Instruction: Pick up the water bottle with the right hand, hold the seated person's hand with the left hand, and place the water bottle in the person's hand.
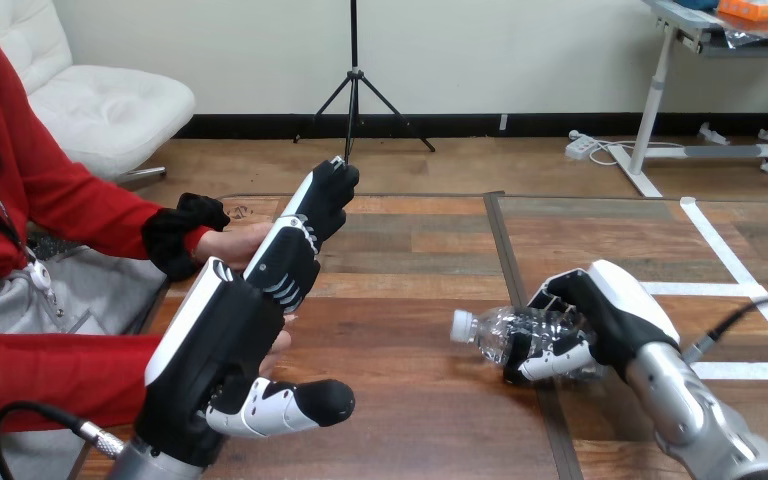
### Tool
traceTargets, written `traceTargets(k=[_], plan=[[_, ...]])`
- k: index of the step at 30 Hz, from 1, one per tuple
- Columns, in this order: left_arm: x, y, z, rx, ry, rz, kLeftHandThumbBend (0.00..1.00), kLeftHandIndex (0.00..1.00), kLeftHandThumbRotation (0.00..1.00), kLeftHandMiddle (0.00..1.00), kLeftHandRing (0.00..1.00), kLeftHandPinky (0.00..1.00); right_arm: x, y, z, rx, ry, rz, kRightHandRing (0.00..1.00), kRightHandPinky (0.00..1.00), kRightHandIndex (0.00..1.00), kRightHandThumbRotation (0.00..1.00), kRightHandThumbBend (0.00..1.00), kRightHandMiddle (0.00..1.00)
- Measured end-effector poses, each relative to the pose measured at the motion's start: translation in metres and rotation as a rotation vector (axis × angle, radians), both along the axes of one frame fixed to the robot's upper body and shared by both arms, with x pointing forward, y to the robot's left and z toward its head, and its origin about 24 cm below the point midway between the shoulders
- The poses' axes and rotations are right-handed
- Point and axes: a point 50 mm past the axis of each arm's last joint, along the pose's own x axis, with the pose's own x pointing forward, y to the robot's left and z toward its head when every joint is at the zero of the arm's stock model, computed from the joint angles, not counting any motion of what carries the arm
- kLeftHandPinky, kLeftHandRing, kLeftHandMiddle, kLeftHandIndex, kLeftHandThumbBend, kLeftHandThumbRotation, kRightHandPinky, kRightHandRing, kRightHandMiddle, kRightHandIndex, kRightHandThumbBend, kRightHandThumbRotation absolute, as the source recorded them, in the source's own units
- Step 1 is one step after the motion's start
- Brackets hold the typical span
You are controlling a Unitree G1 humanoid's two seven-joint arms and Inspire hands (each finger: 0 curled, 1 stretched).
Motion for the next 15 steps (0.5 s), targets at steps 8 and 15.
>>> traceTargets(k=[8, 15], plan=[[0.0, 0.004, 0.0, 0.016, 0.002, 0.013, 1.0, 1.0, 0.66, 1.0, 1.0, 1.0, -0.011, -0.006, -0.005, 0.128, -0.028, -0.05, 0.36, 0.33, 0.41, 0.0, 0.88, 0.4], [0.001, 0.009, 0.0, 0.028, 0.013, 0.033, 1.0, 1.0, 0.65, 1.0, 1.0, 1.0, -0.021, -0.008, -0.01, 0.236, -0.056, -0.09, 0.34, 0.29, 0.42, 0.01, 0.88, 0.4]])
